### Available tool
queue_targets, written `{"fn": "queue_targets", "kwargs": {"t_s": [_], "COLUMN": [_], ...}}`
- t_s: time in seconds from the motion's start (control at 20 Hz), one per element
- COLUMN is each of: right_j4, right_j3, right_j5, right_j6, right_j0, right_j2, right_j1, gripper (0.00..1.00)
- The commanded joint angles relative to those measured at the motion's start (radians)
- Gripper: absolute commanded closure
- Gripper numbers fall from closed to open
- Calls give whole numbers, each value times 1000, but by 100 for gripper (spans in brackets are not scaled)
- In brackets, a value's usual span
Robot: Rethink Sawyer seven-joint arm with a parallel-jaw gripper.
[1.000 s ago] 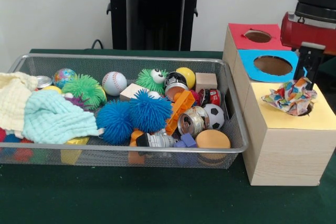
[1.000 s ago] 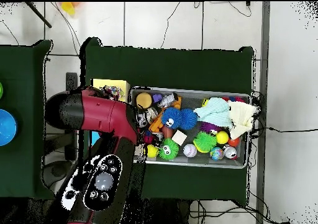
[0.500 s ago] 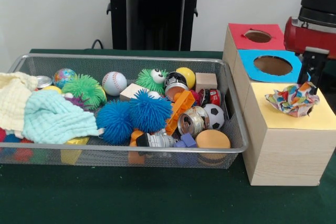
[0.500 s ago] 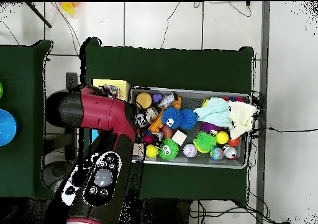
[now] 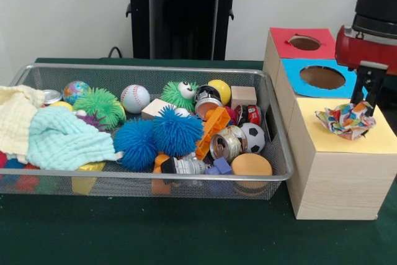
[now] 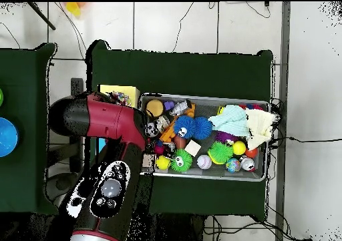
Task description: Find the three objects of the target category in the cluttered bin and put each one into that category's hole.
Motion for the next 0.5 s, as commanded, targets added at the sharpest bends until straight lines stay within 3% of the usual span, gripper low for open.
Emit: {"fn": "queue_targets", "kwargs": {"t_s": [0.05,0.5], "right_j4": [29,27], "right_j3": [4,-3], "right_j5": [-36,-52], "right_j6": [199,187], "right_j0": [-46,-60], "right_j2": [128,148], "right_j1": [57,73], "gripper": [100,100]}}
